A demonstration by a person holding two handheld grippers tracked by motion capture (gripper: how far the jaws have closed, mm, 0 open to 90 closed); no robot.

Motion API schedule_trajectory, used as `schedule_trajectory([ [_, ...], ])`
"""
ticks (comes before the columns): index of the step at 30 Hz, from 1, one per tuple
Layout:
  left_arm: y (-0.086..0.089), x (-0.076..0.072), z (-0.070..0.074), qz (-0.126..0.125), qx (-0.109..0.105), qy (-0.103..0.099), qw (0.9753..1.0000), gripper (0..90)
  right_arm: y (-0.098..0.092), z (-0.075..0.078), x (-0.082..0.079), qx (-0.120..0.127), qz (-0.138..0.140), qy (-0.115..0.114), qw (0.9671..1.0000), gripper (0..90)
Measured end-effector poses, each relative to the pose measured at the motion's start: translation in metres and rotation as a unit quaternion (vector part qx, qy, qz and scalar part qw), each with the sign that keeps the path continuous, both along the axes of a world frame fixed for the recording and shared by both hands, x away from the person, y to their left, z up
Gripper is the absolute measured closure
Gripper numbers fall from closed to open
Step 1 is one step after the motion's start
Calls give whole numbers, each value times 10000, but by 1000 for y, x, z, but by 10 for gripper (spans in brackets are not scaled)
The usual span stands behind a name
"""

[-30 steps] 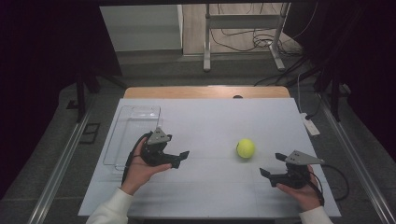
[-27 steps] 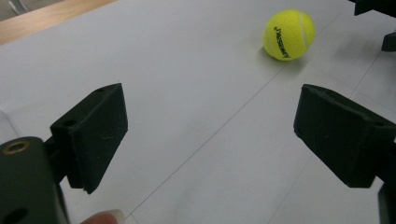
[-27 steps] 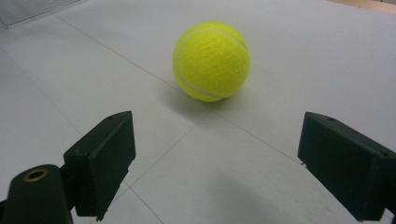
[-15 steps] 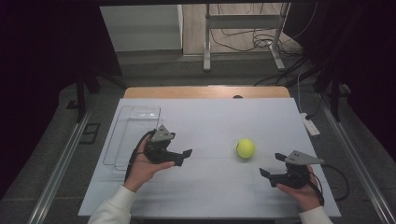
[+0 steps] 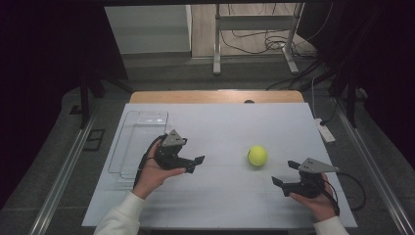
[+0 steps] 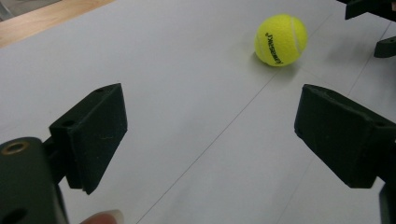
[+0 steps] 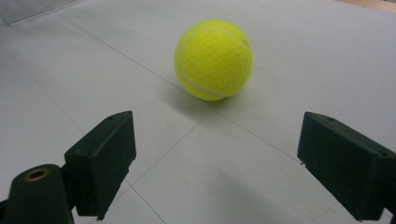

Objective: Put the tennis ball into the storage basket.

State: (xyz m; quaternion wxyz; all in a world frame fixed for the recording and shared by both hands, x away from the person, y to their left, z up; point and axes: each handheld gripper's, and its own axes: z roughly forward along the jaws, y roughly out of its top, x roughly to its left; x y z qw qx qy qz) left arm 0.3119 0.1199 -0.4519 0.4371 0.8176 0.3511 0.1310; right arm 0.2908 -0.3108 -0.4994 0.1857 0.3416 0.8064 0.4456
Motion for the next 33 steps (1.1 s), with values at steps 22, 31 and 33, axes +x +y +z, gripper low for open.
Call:
schedule_trajectory([
  [22,-8,10,-1,-54,1,25,10000,106,0,0,0,0,-24,-5,10000,120],
  [31,-16,14,0,-135,23,12,9999,105,0,0,1,-6,-15,0,10000,120],
  [33,-17,14,0,-140,22,8,9999,105,0,0,1,-7,-17,-4,10000,120],
])
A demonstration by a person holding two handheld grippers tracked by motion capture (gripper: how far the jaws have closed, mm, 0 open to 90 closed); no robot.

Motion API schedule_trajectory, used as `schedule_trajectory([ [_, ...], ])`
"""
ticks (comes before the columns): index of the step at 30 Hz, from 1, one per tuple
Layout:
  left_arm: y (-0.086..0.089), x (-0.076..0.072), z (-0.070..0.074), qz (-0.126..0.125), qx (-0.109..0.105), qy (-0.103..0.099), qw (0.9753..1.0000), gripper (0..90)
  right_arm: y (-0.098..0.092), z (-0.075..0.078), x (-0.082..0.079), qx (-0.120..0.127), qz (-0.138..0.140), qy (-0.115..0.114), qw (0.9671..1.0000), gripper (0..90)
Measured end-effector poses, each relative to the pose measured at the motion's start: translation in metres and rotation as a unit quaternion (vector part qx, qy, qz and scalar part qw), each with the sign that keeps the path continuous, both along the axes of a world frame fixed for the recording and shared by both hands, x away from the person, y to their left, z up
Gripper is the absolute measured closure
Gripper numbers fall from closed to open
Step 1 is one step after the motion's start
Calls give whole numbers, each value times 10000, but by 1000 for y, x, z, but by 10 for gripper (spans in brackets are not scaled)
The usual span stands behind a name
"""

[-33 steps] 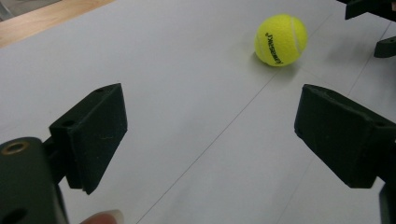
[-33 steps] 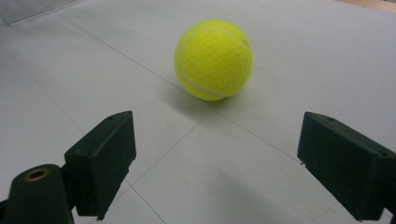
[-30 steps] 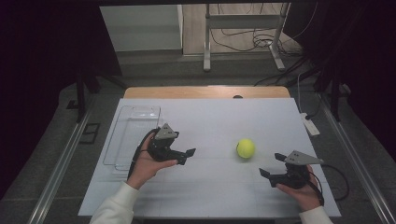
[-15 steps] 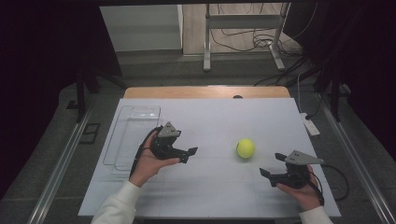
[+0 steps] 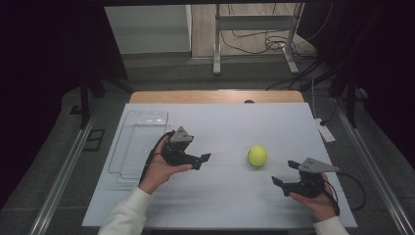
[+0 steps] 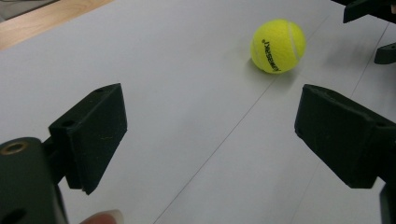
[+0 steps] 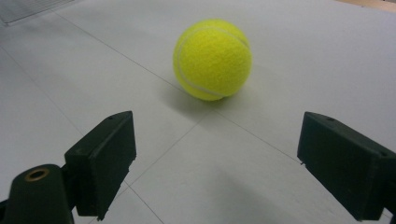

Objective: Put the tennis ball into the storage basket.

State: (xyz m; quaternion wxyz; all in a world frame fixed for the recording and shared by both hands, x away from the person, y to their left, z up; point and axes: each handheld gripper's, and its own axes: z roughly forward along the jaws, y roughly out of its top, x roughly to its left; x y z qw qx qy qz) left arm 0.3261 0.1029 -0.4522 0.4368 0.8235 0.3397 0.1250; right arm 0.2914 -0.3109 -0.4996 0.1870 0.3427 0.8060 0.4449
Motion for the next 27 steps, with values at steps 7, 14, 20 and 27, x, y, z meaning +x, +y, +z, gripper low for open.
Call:
schedule_trajectory([
  [7,-5,3,1,-30,-2,-8,10000,104,0,0,0,-23,14,7,10000,120],
  [14,-10,5,2,-71,-4,-18,10000,104,0,0,0,-31,6,6,10000,120],
  [20,-12,8,1,-90,-9,12,10000,104,0,0,0,-13,-1,5,10000,119],
  [27,-17,10,1,-132,-20,8,9999,103,0,0,0,-8,0,7,10000,119],
])
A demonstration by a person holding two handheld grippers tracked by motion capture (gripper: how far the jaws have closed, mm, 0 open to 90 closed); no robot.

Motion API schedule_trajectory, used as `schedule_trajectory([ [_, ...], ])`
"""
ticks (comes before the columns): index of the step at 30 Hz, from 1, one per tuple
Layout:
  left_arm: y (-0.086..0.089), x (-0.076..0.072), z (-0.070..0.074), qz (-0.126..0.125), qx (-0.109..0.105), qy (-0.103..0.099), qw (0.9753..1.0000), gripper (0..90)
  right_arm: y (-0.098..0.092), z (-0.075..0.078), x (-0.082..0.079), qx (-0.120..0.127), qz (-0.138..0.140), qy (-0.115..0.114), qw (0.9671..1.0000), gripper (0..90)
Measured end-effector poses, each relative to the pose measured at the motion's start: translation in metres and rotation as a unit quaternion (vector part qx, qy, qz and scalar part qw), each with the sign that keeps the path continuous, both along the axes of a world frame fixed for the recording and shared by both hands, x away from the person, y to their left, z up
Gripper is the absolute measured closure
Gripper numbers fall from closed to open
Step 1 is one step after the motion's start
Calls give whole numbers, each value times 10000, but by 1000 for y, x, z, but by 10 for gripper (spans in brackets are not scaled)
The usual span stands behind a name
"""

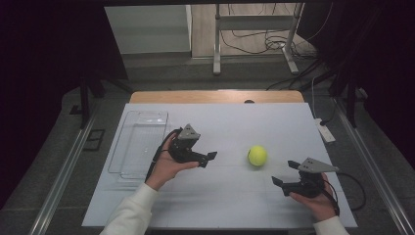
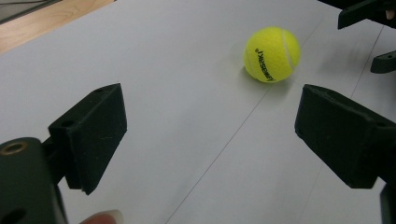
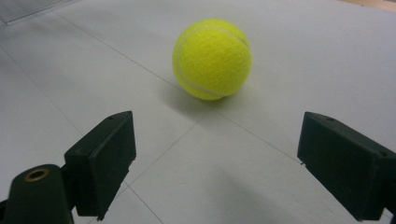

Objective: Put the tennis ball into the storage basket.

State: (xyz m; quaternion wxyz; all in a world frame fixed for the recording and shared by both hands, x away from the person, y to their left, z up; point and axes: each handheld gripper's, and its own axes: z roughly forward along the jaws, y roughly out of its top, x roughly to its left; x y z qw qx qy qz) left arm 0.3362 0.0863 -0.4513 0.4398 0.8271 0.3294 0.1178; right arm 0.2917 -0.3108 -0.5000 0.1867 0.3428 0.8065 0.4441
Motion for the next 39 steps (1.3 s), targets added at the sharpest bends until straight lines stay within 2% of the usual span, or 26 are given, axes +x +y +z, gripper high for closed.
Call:
schedule_trajectory([
  [39,-19,10,6,-175,-37,-94,9998,103,0,-1,0,2,8,21,10000,118],
])
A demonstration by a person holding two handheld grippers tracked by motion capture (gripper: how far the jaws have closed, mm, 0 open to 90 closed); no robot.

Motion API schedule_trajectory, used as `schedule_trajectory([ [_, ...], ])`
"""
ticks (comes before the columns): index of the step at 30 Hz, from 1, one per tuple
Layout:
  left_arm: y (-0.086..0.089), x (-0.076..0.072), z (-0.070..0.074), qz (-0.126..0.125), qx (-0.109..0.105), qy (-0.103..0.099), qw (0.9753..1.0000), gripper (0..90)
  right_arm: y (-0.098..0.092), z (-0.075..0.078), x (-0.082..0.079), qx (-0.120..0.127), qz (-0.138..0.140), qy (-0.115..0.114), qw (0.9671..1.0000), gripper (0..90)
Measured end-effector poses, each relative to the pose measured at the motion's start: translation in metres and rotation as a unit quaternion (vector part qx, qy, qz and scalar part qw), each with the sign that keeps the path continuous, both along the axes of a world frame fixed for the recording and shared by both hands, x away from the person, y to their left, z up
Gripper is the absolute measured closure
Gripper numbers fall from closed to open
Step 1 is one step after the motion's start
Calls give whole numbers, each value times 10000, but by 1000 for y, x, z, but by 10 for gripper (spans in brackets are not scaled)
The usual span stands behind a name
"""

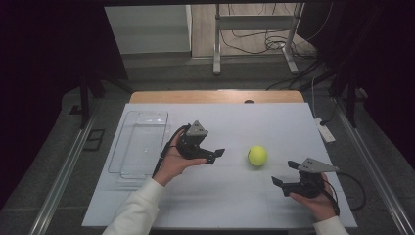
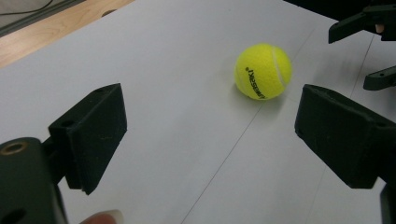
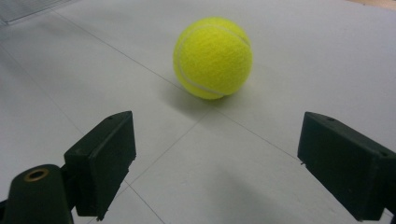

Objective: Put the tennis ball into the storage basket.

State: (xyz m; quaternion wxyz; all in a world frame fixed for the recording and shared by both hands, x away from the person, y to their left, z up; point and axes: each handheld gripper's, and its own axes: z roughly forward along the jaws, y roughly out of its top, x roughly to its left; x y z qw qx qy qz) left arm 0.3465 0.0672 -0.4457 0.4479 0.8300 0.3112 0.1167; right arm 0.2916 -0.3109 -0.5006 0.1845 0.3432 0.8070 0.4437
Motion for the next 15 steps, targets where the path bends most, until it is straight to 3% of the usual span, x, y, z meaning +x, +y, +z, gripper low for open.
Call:
schedule_trajectory([
  [15,-9,8,-2,-55,23,37,10000,103,0,0,0,-12,13,9,10000,118],
])
